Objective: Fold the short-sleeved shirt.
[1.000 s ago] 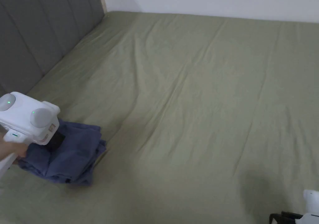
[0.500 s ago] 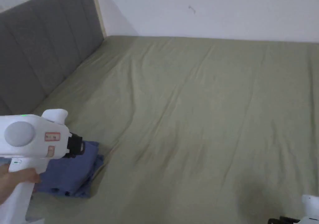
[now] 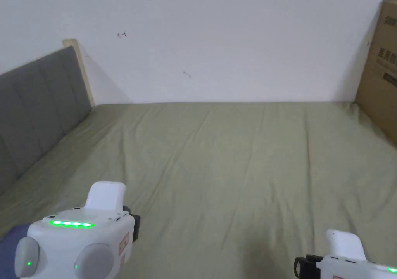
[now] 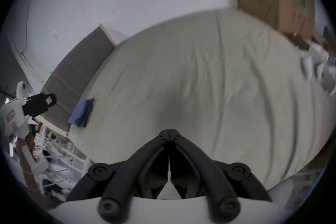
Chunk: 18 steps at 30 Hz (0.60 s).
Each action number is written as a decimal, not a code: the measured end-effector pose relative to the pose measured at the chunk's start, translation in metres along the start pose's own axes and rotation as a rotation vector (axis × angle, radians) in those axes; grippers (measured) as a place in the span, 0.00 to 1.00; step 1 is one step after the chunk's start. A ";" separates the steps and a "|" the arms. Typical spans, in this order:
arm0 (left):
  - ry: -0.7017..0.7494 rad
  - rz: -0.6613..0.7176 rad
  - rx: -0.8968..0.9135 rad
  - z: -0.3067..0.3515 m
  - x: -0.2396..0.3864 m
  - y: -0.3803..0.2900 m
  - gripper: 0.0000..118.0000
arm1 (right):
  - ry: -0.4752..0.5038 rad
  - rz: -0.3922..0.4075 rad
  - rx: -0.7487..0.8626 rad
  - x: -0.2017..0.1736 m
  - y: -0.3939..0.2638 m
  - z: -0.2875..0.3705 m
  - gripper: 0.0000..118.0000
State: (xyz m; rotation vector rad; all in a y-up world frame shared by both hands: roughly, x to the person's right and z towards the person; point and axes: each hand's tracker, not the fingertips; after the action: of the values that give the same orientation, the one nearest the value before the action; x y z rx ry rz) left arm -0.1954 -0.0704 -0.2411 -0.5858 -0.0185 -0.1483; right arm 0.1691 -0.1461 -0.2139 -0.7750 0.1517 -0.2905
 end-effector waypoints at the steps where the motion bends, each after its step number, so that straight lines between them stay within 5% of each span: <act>1: -0.007 0.009 0.054 0.012 0.005 0.003 0.00 | -0.029 0.031 0.057 0.000 0.006 0.005 0.00; 11: -0.027 0.097 0.388 0.090 0.039 0.039 0.00 | -0.258 0.260 0.561 -0.056 0.065 0.106 0.00; 18: 0.015 0.089 0.413 0.102 0.055 0.041 0.00 | -0.267 0.252 0.602 -0.065 0.055 0.117 0.00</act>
State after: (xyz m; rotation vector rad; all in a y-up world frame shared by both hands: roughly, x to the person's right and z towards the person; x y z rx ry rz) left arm -0.1331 0.0117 -0.1754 -0.1732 -0.0083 -0.0589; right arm 0.1465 -0.0101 -0.1683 -0.1867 -0.0909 0.0155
